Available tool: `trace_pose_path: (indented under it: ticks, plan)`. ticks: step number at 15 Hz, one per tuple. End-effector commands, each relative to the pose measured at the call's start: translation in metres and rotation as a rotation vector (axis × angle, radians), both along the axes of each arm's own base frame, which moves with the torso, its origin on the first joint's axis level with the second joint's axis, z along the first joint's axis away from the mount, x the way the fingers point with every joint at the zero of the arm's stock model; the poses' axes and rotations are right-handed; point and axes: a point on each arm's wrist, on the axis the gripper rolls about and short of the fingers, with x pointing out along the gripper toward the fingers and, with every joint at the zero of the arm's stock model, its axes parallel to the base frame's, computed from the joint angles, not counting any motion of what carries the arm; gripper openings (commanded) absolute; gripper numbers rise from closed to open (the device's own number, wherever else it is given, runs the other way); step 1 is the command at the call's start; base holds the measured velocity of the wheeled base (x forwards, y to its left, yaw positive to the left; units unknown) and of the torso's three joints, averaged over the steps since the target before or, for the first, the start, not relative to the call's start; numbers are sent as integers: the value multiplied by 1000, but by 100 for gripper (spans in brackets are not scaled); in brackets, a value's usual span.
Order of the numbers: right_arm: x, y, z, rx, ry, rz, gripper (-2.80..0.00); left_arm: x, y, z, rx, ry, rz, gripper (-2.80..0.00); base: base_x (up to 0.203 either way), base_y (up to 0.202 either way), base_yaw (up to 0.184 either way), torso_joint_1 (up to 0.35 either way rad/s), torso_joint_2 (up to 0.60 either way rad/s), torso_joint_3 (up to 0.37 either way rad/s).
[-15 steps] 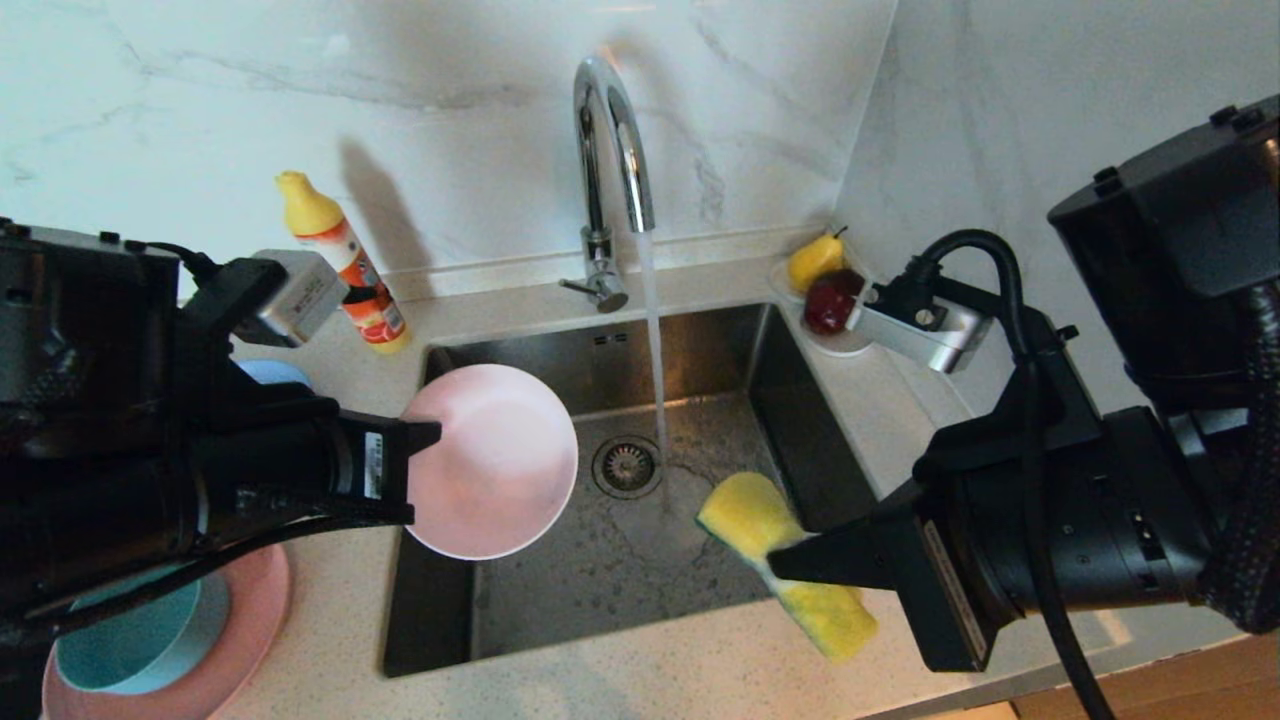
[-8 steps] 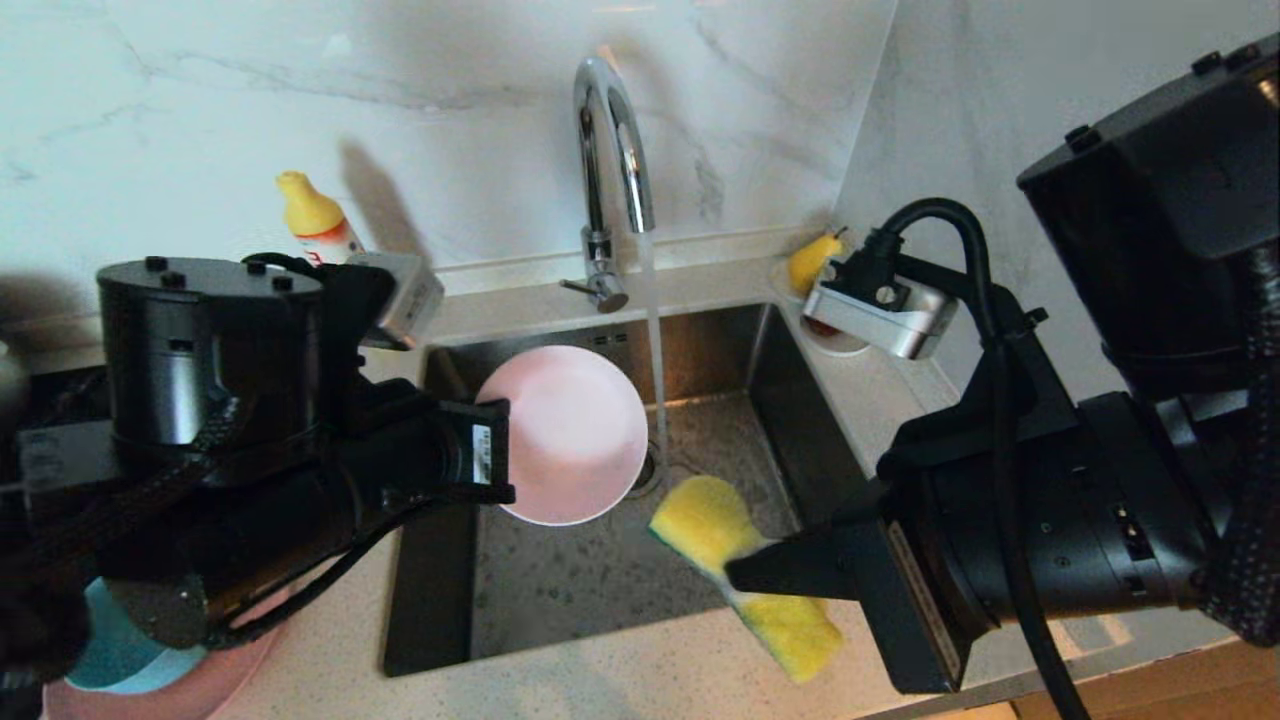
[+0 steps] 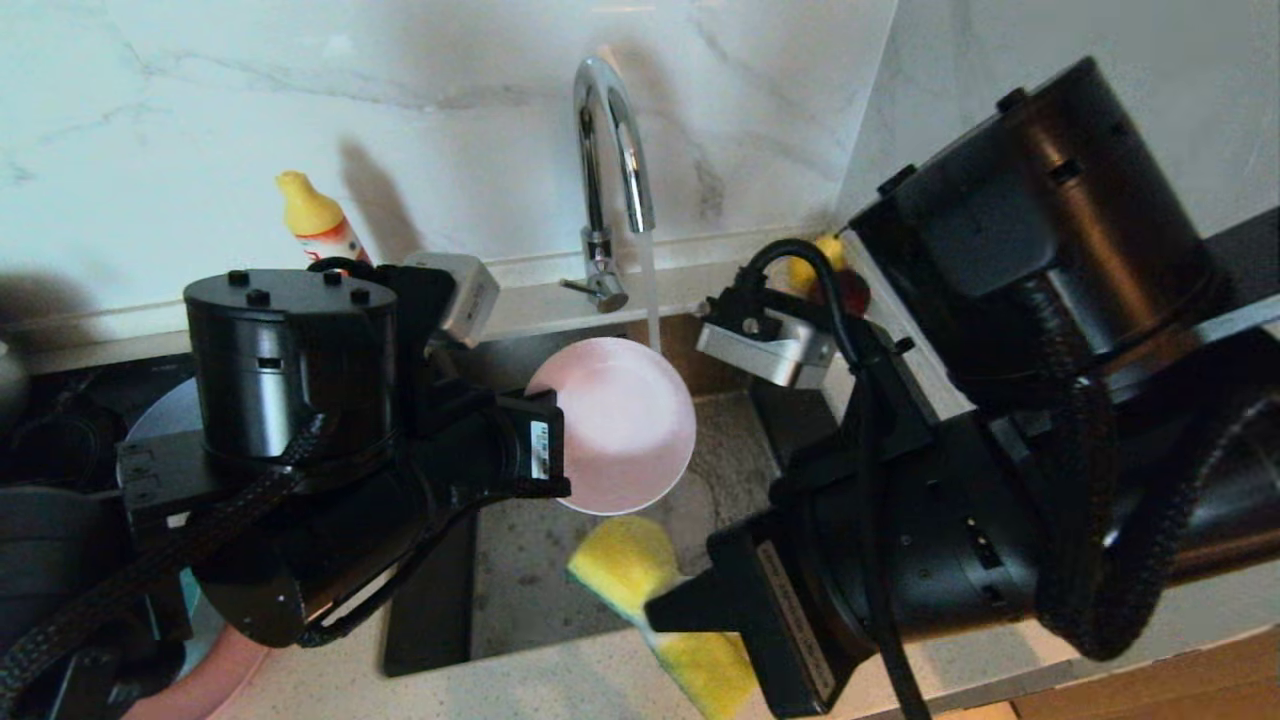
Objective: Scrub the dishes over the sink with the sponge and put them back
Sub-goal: Wipe the bowl
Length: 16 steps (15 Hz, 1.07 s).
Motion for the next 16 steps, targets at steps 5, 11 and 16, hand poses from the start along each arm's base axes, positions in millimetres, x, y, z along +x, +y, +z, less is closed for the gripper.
trace_pose_path:
  ticks: [5, 11, 16]
  plan:
    - [27, 12, -13, 14, 118, -31, -280, -2, 0, -3, -6, 2, 0, -280, 0, 0, 0, 0, 0, 0]
    - [52, 11, -4, 37, 193, -112, -280, -3, 2, -12, -33, -50, -3, -280, 0, 0, 0, 0, 0, 0]
    - [69, 15, -6, 61, 242, -175, -280, -10, -1, -18, -21, -98, -36, -280, 0, 0, 0, 0, 0, 0]
